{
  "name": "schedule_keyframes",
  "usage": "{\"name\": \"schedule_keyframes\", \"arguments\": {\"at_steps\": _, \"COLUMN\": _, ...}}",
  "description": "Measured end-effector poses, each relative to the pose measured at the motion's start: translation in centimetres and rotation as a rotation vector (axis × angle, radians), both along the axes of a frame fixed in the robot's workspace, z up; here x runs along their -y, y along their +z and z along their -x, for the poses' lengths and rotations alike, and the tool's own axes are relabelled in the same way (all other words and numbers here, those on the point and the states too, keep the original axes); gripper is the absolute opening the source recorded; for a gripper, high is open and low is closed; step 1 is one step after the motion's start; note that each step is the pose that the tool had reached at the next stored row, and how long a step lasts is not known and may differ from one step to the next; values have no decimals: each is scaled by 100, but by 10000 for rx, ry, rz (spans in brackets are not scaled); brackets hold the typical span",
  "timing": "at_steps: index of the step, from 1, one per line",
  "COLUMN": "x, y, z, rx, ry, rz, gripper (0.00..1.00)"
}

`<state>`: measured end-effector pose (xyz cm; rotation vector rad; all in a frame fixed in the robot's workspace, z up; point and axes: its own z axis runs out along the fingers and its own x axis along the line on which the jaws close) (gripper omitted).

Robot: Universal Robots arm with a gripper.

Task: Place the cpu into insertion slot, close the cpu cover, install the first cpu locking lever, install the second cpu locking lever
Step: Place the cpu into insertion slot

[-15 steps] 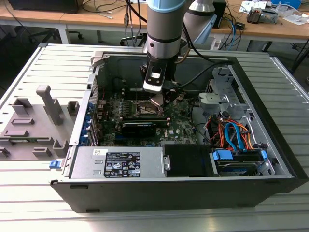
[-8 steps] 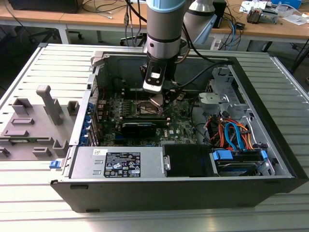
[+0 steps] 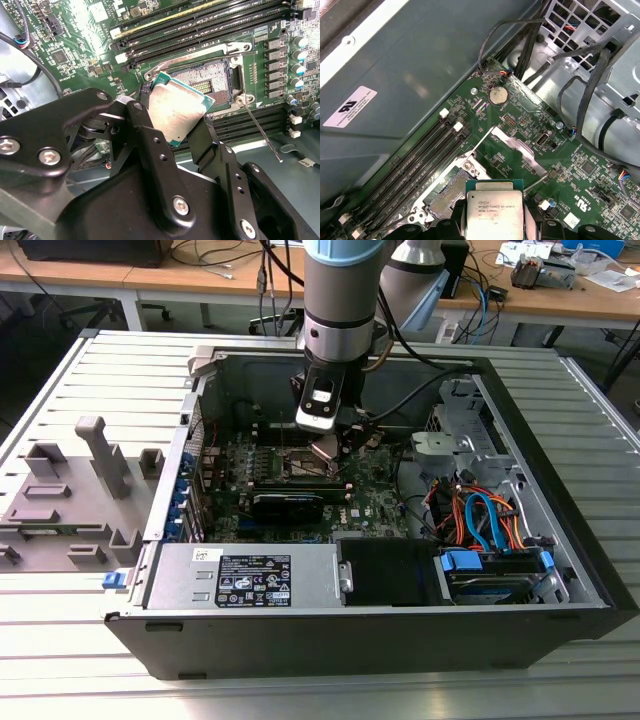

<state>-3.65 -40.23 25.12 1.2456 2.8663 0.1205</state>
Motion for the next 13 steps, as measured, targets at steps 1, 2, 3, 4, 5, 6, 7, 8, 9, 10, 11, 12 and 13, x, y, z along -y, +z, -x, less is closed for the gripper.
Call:
{"name": "schedule_keyframes", "arguments": {"at_steps": 1, "x": 0, "y": 0, "z": 0, "rx": 0, "ry": -11, "rz": 0, "gripper": 55}}
{"name": "schedule_keyframes", "arguments": {"at_steps": 2, "x": 0, "y": 0, "z": 0, "rx": 0, "ry": -20, "rz": 0, "gripper": 55}}
{"name": "schedule_keyframes", "arguments": {"at_steps": 3, "x": 0, "y": -1, "z": 0, "rx": 0, "ry": -27, "rz": 0, "gripper": 55}}
{"name": "schedule_keyframes", "arguments": {"at_steps": 4, "x": 0, "y": -1, "z": 0, "rx": 0, "ry": -33, "rz": 0, "gripper": 55}}
{"name": "schedule_keyframes", "arguments": {"at_steps": 5, "x": 0, "y": -1, "z": 0, "rx": 0, "ry": -40, "rz": 0, "gripper": 55}}
{"name": "schedule_keyframes", "arguments": {"at_steps": 6, "x": 0, "y": -1, "z": 0, "rx": 0, "ry": -44, "rz": 0, "gripper": 55}}
{"name": "schedule_keyframes", "arguments": {"at_steps": 7, "x": 0, "y": -1, "z": 0, "rx": 0, "ry": -52, "rz": 0, "gripper": 55}}
{"name": "schedule_keyframes", "arguments": {"at_steps": 8, "x": 0, "y": -1, "z": 0, "rx": 0, "ry": -59, "rz": 0, "gripper": 55}}
{"name": "schedule_keyframes", "arguments": {"at_steps": 9, "x": 0, "y": -1, "z": 0, "rx": 0, "ry": -66, "rz": 0, "gripper": 55}}
{"name": "schedule_keyframes", "arguments": {"at_steps": 10, "x": 0, "y": -2, "z": 0, "rx": 0, "ry": -76, "rz": 0, "gripper": 55}}
{"name": "schedule_keyframes", "arguments": {"at_steps": 11, "x": 0, "y": -2, "z": 0, "rx": -1, "ry": -84, "rz": 0, "gripper": 55}}
{"name": "schedule_keyframes", "arguments": {"at_steps": 12, "x": 0, "y": -2, "z": 0, "rx": 0, "ry": -89, "rz": 0, "gripper": 55}}
{"name": "schedule_keyframes", "arguments": {"at_steps": 13, "x": 0, "y": -2, "z": 0, "rx": 0, "ry": -99, "rz": 0, "gripper": 55}}
